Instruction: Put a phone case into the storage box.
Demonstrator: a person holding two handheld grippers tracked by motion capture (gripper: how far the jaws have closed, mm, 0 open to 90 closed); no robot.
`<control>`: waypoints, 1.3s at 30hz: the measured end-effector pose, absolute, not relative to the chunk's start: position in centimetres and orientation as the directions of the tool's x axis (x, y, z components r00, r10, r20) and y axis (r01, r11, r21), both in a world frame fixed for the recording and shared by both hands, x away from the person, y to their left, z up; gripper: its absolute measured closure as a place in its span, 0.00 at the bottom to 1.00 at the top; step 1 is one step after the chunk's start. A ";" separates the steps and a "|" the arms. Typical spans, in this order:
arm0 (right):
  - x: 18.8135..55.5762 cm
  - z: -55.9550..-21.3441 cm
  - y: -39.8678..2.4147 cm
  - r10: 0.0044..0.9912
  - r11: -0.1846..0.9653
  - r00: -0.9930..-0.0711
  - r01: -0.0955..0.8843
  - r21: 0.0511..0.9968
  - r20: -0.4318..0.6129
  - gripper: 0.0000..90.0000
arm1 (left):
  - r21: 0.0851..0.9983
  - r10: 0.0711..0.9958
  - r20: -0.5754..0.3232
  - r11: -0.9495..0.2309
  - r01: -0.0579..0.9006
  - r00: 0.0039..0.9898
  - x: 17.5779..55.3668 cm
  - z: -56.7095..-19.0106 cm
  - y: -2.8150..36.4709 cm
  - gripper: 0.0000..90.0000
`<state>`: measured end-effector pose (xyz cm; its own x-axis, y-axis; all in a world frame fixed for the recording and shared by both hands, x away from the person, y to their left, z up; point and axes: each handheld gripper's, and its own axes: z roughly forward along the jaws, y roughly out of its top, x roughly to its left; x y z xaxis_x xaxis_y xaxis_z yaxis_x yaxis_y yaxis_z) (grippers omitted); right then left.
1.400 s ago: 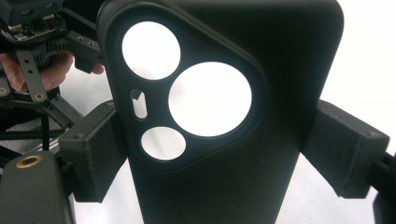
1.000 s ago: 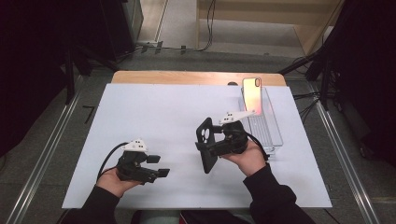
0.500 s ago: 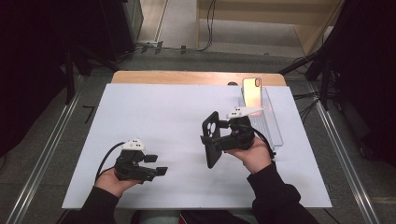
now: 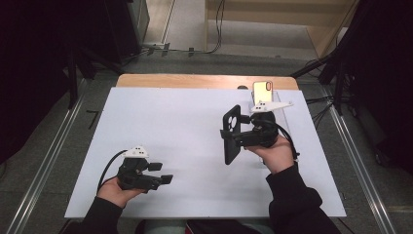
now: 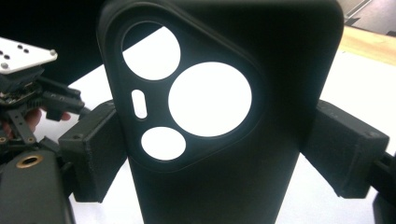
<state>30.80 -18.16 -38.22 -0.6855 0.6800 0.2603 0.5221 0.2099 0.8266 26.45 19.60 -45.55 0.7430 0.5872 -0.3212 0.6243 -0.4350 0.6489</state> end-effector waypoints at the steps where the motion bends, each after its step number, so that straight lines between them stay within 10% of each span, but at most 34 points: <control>1: 30.8 -38.1 -18.3 0.684 0.209 -0.682 0.522 0.827 0.258 0.13 | 0.649 0.589 -0.322 -0.432 0.626 0.741 26.4 -45.5 19.7 0.36; 39: 31.9 -35.5 -26.2 0.852 0.048 -0.468 0.517 0.855 0.234 0.13 | 0.655 0.600 -0.335 -0.405 0.638 0.726 26.1 -45.5 20.4 0.36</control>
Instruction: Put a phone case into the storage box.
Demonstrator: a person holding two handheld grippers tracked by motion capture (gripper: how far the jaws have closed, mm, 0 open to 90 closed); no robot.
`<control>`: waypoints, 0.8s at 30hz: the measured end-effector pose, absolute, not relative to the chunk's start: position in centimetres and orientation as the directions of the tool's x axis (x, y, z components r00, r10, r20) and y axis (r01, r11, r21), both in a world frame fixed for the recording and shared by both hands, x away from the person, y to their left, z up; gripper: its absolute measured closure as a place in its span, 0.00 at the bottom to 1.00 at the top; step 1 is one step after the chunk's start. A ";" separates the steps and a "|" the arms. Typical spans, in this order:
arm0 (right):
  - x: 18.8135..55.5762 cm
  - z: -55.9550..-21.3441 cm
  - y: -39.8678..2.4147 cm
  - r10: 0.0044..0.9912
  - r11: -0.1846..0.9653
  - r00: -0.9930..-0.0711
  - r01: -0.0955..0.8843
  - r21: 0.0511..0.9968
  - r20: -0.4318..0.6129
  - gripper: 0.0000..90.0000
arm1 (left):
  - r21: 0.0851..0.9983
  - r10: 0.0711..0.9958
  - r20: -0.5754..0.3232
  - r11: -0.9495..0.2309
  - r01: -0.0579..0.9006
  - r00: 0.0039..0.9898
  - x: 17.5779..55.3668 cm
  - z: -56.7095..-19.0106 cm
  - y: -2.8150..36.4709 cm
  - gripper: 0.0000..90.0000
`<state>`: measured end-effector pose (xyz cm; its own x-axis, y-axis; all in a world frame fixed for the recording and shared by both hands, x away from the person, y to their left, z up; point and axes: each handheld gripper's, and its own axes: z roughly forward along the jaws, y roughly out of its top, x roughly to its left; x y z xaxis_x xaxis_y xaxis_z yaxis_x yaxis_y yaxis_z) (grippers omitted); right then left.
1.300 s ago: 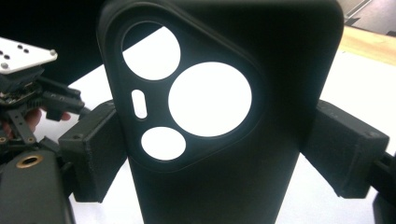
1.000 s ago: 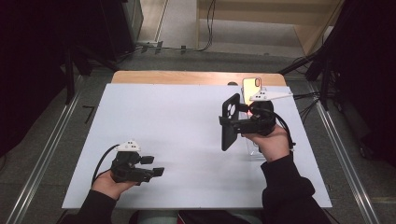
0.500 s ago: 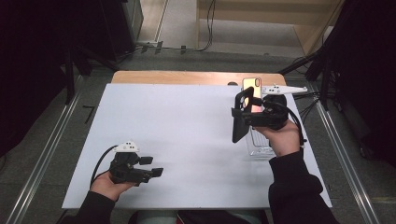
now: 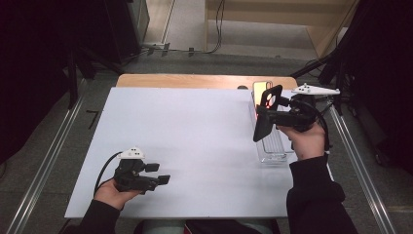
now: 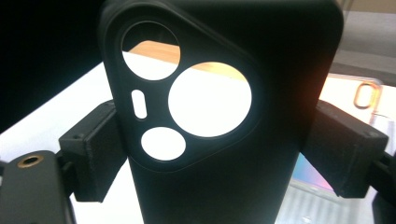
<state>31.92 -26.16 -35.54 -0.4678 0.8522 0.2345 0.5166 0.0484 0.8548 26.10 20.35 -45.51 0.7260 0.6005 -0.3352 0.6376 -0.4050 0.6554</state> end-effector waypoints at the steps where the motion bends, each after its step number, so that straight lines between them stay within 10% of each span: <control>1: 32.0 -35.6 -26.3 0.857 0.047 -0.461 0.516 0.856 0.231 0.13 | 0.658 0.599 -0.347 -0.393 0.642 0.722 26.1 -45.5 20.4 0.36; 24: 35.6 -37.1 -28.2 0.928 0.004 -0.324 0.503 0.864 0.184 0.13 | 0.668 0.634 -0.335 -0.362 0.650 0.697 25.3 -45.6 21.1 0.36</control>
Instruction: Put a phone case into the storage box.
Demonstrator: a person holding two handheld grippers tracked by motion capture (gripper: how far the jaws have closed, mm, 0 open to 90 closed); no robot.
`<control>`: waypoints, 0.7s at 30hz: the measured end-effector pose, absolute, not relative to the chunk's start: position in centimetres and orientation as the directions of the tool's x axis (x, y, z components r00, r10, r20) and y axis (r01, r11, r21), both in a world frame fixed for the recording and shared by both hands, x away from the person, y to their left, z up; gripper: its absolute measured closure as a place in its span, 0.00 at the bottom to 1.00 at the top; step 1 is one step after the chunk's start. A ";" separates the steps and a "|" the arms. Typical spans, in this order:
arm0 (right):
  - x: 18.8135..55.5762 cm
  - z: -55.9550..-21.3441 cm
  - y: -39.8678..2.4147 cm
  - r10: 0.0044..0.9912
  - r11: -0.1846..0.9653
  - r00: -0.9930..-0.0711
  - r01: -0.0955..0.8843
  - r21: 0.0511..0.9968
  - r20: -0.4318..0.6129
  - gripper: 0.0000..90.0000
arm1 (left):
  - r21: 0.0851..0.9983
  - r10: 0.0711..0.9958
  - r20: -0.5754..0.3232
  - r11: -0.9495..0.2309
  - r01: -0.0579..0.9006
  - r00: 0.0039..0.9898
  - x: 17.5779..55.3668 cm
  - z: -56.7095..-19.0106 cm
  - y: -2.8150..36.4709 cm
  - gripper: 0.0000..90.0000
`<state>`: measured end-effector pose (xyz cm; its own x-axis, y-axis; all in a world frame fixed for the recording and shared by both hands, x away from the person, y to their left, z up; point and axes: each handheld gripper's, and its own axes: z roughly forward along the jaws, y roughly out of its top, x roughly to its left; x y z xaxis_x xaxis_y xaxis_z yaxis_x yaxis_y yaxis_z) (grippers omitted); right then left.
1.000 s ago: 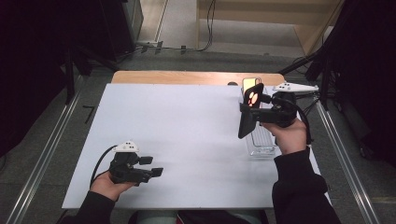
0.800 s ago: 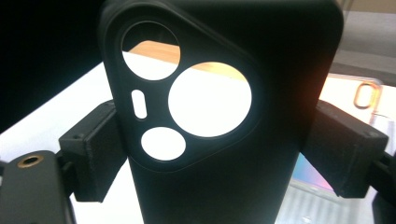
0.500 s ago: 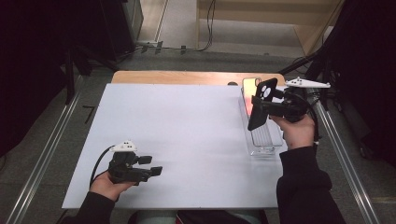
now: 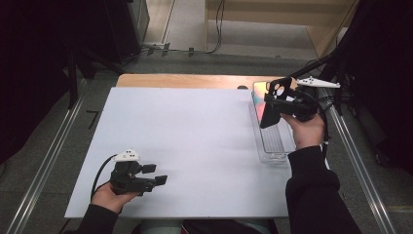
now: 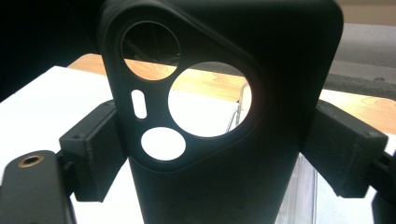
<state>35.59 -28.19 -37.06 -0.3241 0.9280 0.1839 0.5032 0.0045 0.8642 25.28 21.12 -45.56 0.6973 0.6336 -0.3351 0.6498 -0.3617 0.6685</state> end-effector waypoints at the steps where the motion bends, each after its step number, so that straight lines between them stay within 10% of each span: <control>1: 35.8 -37.2 -28.3 0.931 0.000 -0.314 0.504 0.864 0.184 0.13 | 0.669 0.634 -0.334 -0.362 0.649 0.697 25.3 -45.5 21.1 0.36; 21: 39.9 -40.7 -28.0 0.965 -0.013 -0.212 0.559 0.829 0.158 0.13 | 0.673 0.639 -0.337 -0.350 0.652 0.691 25.2 -45.6 21.3 0.36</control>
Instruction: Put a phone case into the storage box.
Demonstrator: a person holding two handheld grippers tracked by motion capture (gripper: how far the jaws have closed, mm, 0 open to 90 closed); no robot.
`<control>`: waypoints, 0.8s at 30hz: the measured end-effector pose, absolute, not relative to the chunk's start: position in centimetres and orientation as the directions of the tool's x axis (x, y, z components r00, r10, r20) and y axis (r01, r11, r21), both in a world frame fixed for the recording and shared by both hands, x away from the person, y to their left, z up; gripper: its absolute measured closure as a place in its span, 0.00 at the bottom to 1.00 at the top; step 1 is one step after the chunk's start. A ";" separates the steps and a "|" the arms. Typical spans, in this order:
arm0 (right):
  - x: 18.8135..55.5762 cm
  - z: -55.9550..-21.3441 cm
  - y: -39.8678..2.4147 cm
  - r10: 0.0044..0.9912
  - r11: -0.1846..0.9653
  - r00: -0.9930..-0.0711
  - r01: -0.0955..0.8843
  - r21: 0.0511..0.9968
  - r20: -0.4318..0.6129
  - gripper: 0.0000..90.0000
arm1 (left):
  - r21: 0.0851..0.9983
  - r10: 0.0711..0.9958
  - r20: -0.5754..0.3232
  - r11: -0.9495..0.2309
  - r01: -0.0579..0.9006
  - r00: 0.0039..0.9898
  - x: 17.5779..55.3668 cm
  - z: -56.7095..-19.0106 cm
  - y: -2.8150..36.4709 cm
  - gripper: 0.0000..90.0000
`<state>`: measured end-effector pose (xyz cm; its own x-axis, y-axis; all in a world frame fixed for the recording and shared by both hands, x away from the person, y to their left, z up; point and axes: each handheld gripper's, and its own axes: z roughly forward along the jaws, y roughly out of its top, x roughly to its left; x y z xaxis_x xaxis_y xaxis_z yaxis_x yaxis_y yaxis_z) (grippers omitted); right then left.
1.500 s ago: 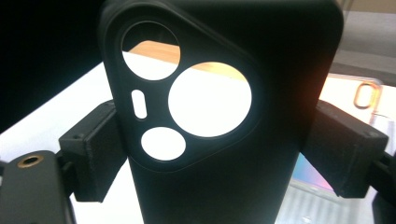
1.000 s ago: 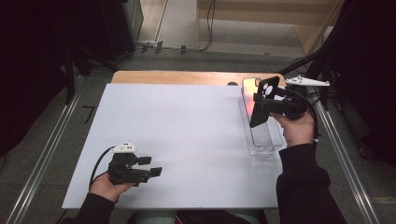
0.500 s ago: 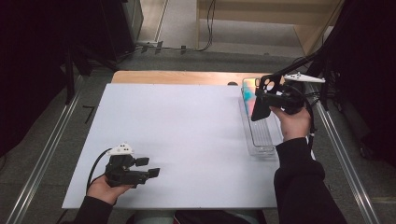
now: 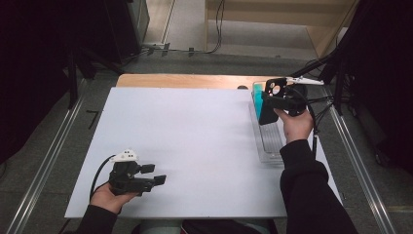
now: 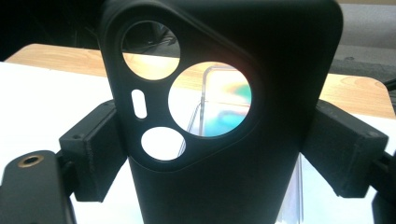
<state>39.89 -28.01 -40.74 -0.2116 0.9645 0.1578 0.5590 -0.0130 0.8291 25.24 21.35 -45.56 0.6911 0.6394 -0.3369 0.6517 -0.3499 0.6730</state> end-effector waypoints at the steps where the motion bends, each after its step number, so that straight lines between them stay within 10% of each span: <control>1: 40.1 -40.9 -28.0 0.965 -0.008 -0.212 0.559 0.829 0.152 0.13 | 0.674 0.639 -0.338 -0.349 0.651 0.692 25.2 -45.6 21.3 0.36; 24: 44.9 -44.8 -26.9 0.986 -0.024 -0.117 0.616 0.788 0.121 0.13 | 0.671 0.632 -0.343 -0.353 0.652 0.695 25.4 -45.7 21.3 0.36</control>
<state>44.88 -26.90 -44.81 -0.1174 0.9856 0.1214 0.6155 -0.0237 0.7878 25.45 21.28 -45.66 0.6953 0.6317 -0.3429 0.6518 -0.3529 0.6713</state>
